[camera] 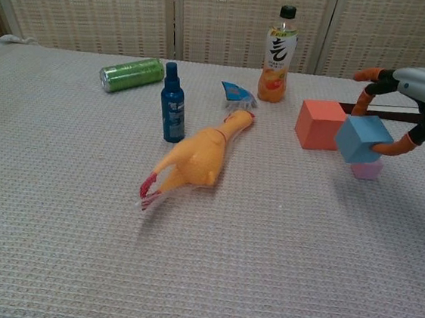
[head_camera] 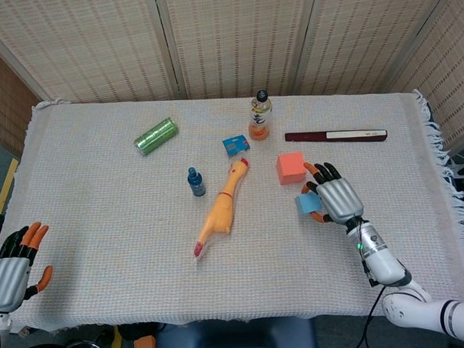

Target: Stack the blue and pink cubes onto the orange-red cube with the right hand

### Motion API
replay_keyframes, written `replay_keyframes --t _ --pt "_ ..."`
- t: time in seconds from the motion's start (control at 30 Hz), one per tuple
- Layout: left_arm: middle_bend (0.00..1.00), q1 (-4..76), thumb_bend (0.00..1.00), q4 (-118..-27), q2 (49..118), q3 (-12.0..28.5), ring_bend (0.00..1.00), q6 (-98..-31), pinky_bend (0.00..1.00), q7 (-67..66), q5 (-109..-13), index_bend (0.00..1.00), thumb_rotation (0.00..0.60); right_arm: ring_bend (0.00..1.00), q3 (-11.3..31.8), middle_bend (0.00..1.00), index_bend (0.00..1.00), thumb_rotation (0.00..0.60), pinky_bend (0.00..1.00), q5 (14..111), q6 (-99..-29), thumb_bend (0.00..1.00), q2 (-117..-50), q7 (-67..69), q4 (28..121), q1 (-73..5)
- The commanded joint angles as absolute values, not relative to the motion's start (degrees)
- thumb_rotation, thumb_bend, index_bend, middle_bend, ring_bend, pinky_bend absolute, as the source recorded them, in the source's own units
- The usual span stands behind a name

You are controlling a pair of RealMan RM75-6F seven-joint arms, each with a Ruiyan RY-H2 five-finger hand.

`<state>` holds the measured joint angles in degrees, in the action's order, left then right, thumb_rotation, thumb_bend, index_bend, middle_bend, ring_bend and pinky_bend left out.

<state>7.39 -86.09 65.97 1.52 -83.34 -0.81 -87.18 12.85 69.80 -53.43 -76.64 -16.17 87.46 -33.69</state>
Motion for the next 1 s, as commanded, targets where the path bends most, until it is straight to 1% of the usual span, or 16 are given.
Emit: replay_keyframes --t 0.03,0.17,0.33,0.53,0.77,1.0 --pt "0.00 7.4 0.43 -86.2 66.0 1.6 0.00 -83.4 0.08 -1.0 -87.1 0.00 0.600 0.00 15.9 0.00 0.47 0.600 0.00 66.7 -51.0 0.22 -75.5 -18.0 86.7 -37.3" --pt "0.00 7.4 0.43 -86.2 66.1 1.7 0.00 -83.2 0.08 -1.3 -86.7 0.00 0.600 0.00 18.2 0.00 0.47 0.600 0.00 64.5 -49.5 0.22 -77.4 -18.9 82.7 -41.4" --pt "0.00 7.5 0.43 -86.1 66.2 1.8 0.00 -82.8 0.08 -1.3 -86.1 0.00 0.600 0.00 19.0 0.00 0.46 0.600 0.00 61.7 -47.5 0.23 -79.5 -19.9 78.4 -44.9" --pt "0.00 7.7 0.43 -85.8 66.2 2.0 0.00 -82.3 0.08 -0.9 -85.6 0.00 0.600 0.00 18.6 0.00 0.47 0.600 0.00 58.5 -45.0 0.23 -82.0 -19.8 73.6 -47.6" --pt "0.00 7.8 0.43 -85.6 66.2 2.2 0.00 -82.0 0.08 -0.5 -85.1 0.00 0.600 0.00 17.7 0.00 0.46 0.600 0.00 57.9 -43.6 0.23 -85.2 -18.0 67.7 -49.5" --pt "0.00 8.0 0.43 -85.2 66.2 2.3 0.00 -81.3 0.08 -0.2 -84.7 0.00 0.600 0.00 16.6 0.00 0.47 0.600 0.00 57.6 -42.7 0.23 -86.5 -17.1 64.5 -50.4"
